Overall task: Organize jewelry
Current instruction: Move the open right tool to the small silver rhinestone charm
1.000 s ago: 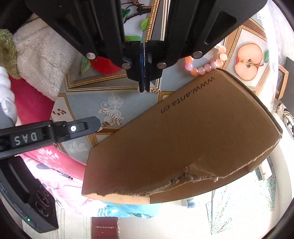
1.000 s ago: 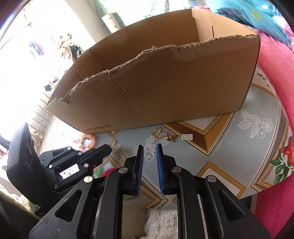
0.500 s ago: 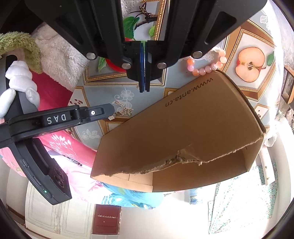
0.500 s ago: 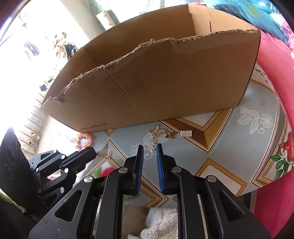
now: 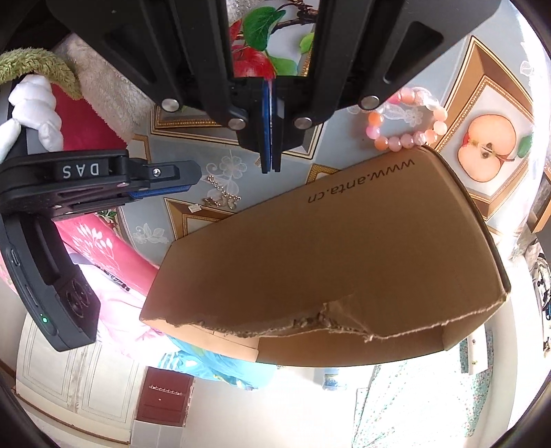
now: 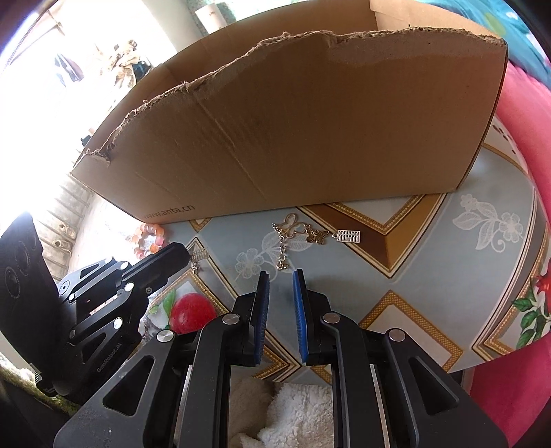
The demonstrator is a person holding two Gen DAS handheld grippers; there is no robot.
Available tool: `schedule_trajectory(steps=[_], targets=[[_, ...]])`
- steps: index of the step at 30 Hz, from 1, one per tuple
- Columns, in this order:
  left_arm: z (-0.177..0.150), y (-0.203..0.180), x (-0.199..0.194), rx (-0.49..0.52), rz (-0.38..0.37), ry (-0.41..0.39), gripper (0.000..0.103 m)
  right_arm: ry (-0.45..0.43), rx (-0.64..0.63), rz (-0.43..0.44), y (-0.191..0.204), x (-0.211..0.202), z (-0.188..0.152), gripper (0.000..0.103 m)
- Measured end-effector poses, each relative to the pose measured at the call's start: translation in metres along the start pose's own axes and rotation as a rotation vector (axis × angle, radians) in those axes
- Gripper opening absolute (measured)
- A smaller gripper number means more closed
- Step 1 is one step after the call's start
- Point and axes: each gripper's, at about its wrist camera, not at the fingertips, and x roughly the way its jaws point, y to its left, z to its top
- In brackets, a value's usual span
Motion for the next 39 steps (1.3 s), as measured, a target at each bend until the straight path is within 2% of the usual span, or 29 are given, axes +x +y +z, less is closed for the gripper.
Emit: schedule_trajectory(steps=[9,10,13,17,20,24,29,32,34,39], targets=[[-0.002,-0.002,0.008,-0.025,0.028,0.019,0.001,-0.022,-0.033,0.040,-0.007,-0.002,-0.007,0.015],[-0.002,-0.003,0.007,-0.016,0.033,0.022,0.003,-0.025,-0.038,0.044,-0.009,-0.002,-0.004,0.015],[-0.002,-0.007,0.002,0.018,0.044,0.020,0.020,-0.036,-0.046,0.064,-0.010,-0.004,-0.007,0.016],[-0.001,-0.013,0.003,0.066,0.058,0.041,0.023,-0.053,-0.047,0.090,-0.016,-0.011,-0.012,0.016],[-0.001,-0.016,0.013,0.106,0.092,0.084,0.023,-0.066,-0.043,0.109,-0.018,-0.018,-0.011,0.016],[0.002,-0.021,0.018,0.160,0.112,0.102,0.023,-0.090,-0.042,0.128,-0.025,-0.034,-0.012,0.016],[0.007,-0.022,0.022,0.187,0.113,0.137,0.006,-0.117,-0.039,0.141,-0.032,-0.043,-0.013,0.017],[0.007,-0.027,0.023,0.213,0.134,0.146,0.004,-0.134,-0.028,0.149,-0.036,-0.048,-0.015,0.017],[0.007,-0.028,0.022,0.205,0.134,0.142,0.000,-0.142,-0.024,0.148,-0.043,-0.057,-0.018,0.017],[0.015,-0.022,0.007,0.132,0.137,0.099,0.000,-0.155,-0.009,0.151,-0.046,-0.057,-0.020,0.017]])
